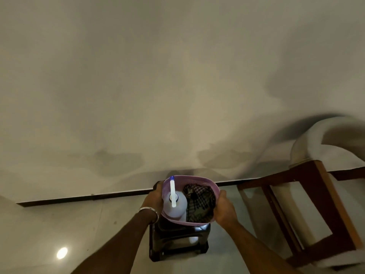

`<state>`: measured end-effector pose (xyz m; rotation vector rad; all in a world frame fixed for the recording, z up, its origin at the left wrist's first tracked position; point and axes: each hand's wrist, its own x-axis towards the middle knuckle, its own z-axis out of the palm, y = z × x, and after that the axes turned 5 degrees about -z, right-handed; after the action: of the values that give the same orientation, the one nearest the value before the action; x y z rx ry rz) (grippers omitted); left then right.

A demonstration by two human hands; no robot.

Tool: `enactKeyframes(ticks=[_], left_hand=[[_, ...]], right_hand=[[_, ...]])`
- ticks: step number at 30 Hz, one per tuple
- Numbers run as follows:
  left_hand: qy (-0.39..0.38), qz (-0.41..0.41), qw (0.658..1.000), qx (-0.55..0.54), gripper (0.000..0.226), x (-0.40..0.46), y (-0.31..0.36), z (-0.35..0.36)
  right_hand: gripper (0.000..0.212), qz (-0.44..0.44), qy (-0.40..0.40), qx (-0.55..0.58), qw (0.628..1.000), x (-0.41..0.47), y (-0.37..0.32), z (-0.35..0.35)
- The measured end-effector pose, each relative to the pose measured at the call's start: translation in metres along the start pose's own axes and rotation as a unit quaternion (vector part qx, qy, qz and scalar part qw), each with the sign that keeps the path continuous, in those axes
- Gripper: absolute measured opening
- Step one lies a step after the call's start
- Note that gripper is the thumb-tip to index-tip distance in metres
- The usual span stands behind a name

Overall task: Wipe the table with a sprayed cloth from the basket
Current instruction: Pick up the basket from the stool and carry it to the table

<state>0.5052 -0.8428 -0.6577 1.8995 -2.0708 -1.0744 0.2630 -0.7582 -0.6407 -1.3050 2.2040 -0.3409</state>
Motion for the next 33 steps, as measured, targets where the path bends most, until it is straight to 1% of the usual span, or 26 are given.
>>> enactKeyframes(ticks=[5,9,14,18,21,28,31,33], left_hand=[[0.012,0.045,0.999,0.021,0.056,-0.049,0.026,-0.009],[0.005,0.056,0.998,0.037,0.061,-0.094,0.04,-0.003],[0.003,0.075,0.996,0.054,0.057,-0.152,0.056,0.009],[-0.015,0.075,0.995,0.069,0.061,-0.188,0.067,0.016],[-0.035,0.109,0.991,0.075,0.061,-0.223,0.089,0.028],[-0.075,0.19,0.974,0.099,0.043,-0.265,0.138,0.055],[-0.1,0.235,0.961,0.106,0.038,-0.282,0.159,0.068],[-0.119,0.262,0.951,0.115,0.037,-0.289,0.169,0.078]], right_hand=[[0.04,-0.006,0.012,0.013,1.0,-0.048,0.009,-0.02],[0.034,-0.014,0.028,0.016,0.999,-0.095,0.029,-0.033],[0.032,-0.024,0.049,0.003,0.999,-0.156,0.057,-0.048],[0.036,-0.014,0.062,0.009,0.998,-0.201,0.074,-0.06],[0.035,0.006,0.081,0.009,0.997,-0.24,0.1,-0.072],[0.026,0.083,0.127,0.0,0.988,-0.307,0.153,-0.104],[0.031,0.117,0.155,0.019,0.981,-0.341,0.178,-0.11],[0.033,0.12,0.168,0.016,0.978,-0.365,0.195,-0.111]])
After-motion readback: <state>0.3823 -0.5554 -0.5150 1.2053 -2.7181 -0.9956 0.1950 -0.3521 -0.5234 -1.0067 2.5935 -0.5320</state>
